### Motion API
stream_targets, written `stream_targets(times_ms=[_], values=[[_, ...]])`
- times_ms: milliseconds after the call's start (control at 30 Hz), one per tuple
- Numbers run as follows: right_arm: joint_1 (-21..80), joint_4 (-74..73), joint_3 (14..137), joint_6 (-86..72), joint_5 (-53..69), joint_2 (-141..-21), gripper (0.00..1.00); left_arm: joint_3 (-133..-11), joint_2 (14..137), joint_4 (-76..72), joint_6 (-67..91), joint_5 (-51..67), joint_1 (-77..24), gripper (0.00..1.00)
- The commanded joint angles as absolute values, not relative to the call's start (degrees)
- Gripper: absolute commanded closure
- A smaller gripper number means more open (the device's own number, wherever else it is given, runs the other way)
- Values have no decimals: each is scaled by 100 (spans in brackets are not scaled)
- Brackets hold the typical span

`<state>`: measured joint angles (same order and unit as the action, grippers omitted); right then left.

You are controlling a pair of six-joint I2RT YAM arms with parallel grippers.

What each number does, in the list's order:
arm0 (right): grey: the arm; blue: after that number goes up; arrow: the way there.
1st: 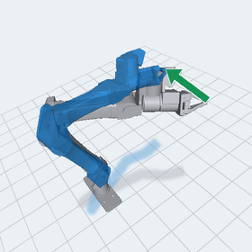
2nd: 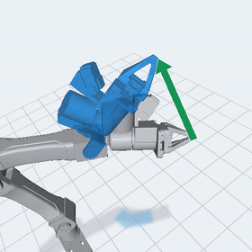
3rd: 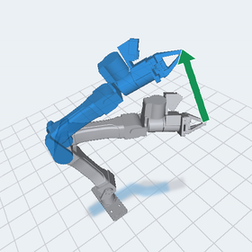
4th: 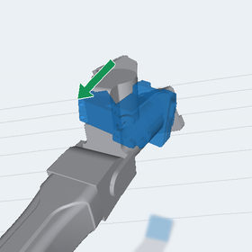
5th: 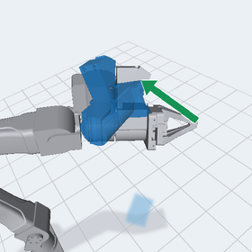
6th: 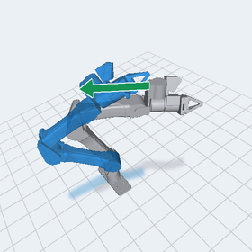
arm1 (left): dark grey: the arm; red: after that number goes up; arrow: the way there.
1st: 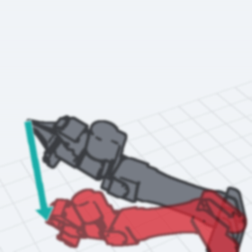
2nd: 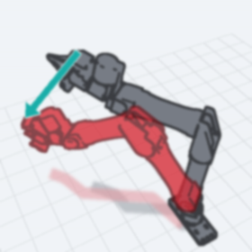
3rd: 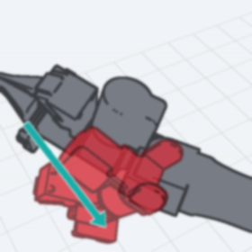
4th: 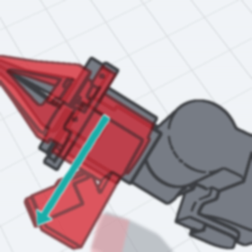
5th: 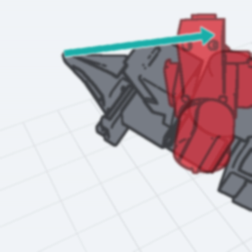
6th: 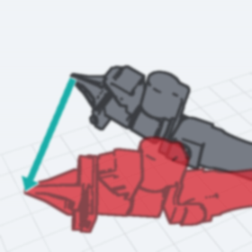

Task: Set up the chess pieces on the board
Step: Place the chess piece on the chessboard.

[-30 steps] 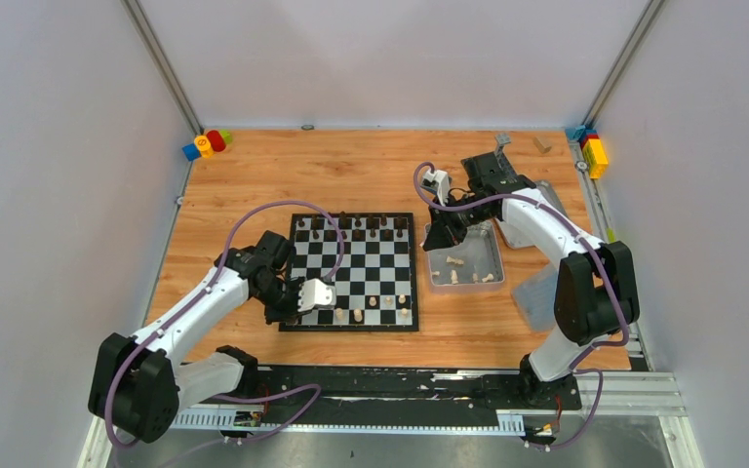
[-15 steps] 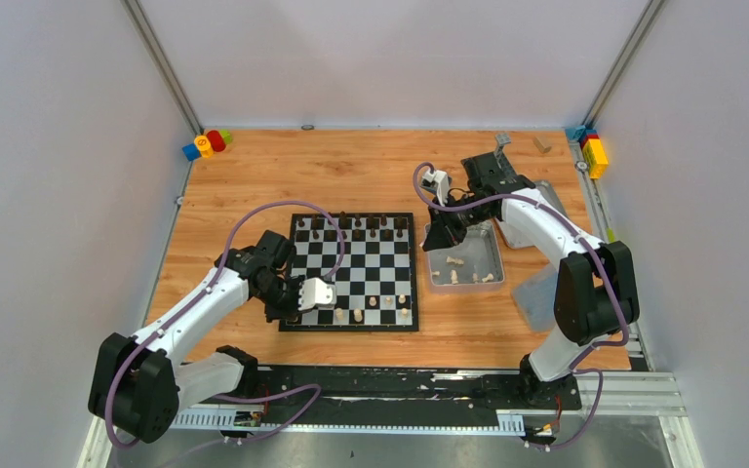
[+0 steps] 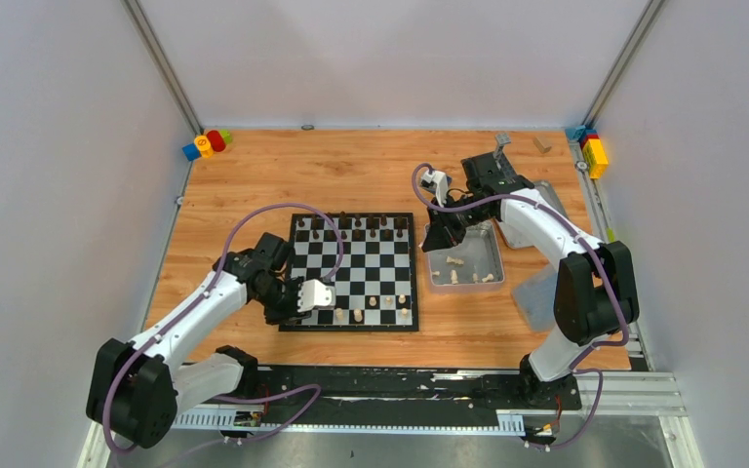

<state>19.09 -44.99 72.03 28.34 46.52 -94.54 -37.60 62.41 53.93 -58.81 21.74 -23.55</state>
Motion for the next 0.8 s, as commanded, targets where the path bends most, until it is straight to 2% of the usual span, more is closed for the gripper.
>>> stream_targets(times_ms=[0,267,367,500,767], values=[[1957,-4360,7214,2843,4695,-9520,100,-3760,5974,5350,-5852,2239,-2375,55],[1969,-4362,7228,2816,4670,-9507,100,-4336,5913,5538,-5534,2112,-2373,52],[2012,-4353,7253,2770,4687,-9471,100,-4744,5952,5642,-5304,2255,-2380,48],[2076,-4327,7277,2708,4616,-9422,100,-5439,6197,5639,-4875,2616,-2373,40],[2203,-4432,7372,2787,4078,-9159,100,-6614,7185,5455,-3751,3677,-2374,37]])
